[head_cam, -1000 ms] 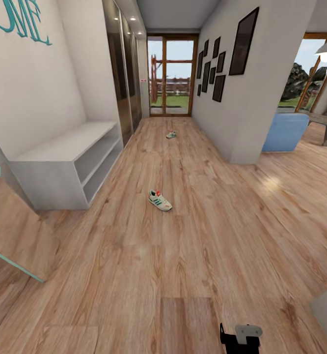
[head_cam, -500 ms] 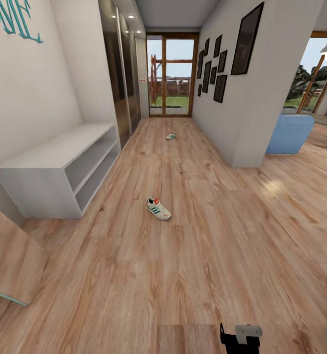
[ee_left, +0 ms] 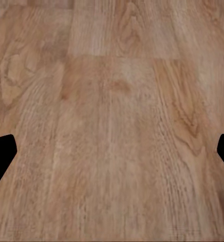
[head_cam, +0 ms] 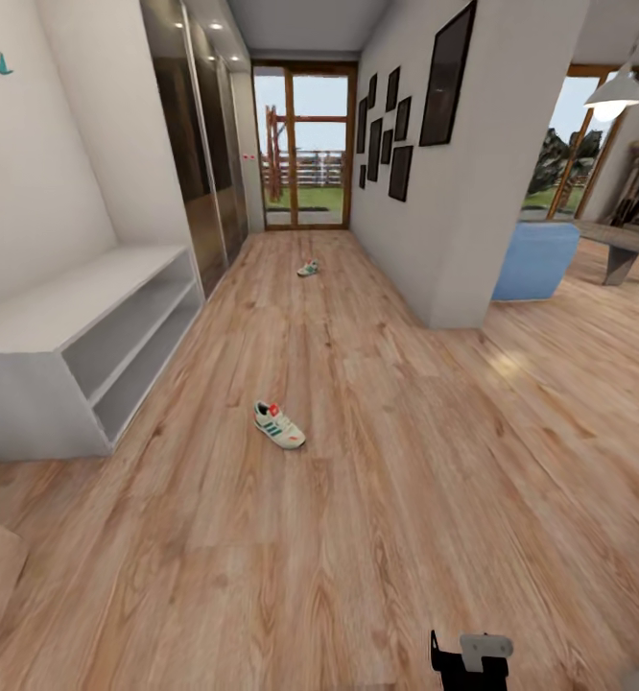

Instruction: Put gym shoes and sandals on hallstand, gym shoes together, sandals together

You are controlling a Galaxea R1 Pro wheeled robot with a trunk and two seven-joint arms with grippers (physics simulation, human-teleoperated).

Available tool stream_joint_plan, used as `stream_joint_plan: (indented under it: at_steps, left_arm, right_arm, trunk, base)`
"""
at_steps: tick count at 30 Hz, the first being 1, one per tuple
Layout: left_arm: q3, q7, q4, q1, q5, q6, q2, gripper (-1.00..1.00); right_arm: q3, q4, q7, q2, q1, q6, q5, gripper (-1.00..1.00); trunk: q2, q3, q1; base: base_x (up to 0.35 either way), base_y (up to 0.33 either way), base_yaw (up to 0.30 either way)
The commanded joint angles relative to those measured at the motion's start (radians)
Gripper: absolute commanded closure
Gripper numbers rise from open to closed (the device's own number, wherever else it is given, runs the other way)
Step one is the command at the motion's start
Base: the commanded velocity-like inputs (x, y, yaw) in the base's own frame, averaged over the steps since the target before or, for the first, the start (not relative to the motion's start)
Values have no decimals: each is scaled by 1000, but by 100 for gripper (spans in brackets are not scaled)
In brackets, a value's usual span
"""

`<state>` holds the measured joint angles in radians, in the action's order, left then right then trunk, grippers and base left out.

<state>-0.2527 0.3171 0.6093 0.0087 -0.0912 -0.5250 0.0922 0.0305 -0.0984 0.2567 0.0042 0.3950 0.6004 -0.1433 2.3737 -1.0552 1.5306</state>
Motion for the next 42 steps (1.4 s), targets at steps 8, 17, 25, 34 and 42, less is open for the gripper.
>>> stream_joint_plan:
  at_steps: [8,17,25,34,42]
  left_arm:
    - [-2,10,1,0,-10,2,0,-100]
    - [-3,10,0,0,-10,2,0,-100]
    - [-3,10,0,1,-9,2,0,-100]
    - [-3,10,0,0,-10,2,0,-100]
    - [-3,10,0,0,-11,2,0,-100]
  right_arm:
    - [3,1,7,0,1,1,-10,-100]
    - [4,0,8,0,1,1,-10,-100]
    - [5,-1,9,0,1,1,-9,-100]
    - [4,1,2,0,1,2,-11,-100]
    - [3,2,1,-1,1,2,-13,-100]
  trunk:
    - [0,-1,0]
    - [0,-1,0]
    - [0,-1,0]
    - [0,-1,0]
    - [0,-1,0]
  base:
    - [290,-145,-268]
    - [298,-151,-272]
    - [305,-151,-134]
    - [311,-132,-11]
    - [335,-21,-1]
